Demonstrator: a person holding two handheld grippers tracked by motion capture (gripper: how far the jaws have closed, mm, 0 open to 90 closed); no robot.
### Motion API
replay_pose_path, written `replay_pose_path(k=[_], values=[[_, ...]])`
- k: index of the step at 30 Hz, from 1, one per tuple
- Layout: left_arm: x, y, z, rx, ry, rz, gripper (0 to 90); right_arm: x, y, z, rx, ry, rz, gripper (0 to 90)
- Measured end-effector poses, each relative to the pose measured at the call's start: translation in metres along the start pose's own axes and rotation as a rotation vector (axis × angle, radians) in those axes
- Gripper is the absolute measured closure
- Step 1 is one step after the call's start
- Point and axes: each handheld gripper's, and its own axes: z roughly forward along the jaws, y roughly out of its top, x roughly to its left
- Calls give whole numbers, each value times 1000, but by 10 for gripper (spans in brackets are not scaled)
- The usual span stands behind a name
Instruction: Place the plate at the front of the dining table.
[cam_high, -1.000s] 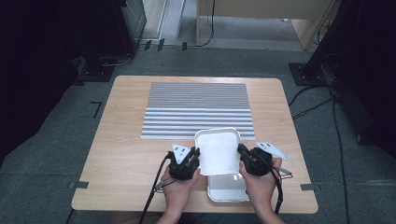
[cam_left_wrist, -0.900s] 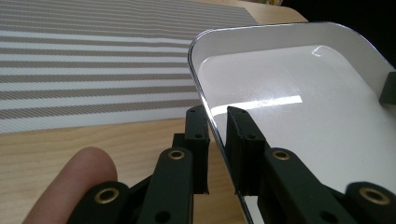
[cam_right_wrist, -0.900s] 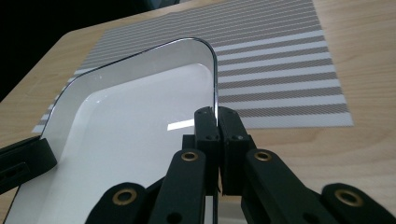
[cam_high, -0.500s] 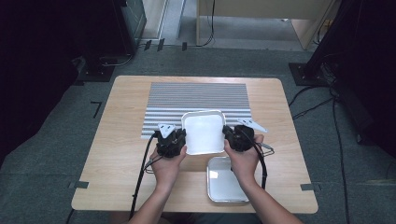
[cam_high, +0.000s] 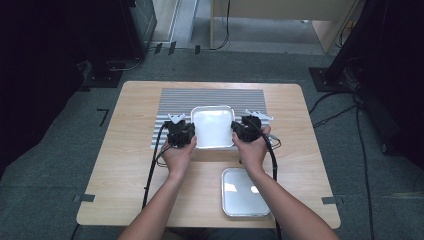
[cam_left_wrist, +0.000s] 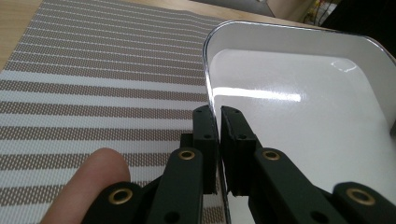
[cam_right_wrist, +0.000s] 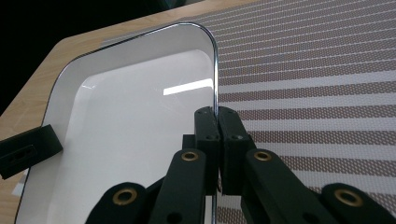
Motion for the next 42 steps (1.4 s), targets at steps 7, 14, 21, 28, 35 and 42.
replay_pose_path(k=[7,14,21,28,35,42], values=[[9,12,30,42,30,-21,869,-3,8,27,20,-16,4,894],[13,24,62,101,70,-41,863,-2,21,55,36,-51,-47,893],[16,35,84,157,87,-75,860,-4,31,74,26,-86,-105,893],[16,46,103,212,111,-35,853,-5,35,91,24,-117,-122,888],[15,53,115,248,106,-28,857,-16,35,107,74,-131,-137,853],[18,51,119,262,86,0,800,-25,32,117,90,-70,-191,748]])
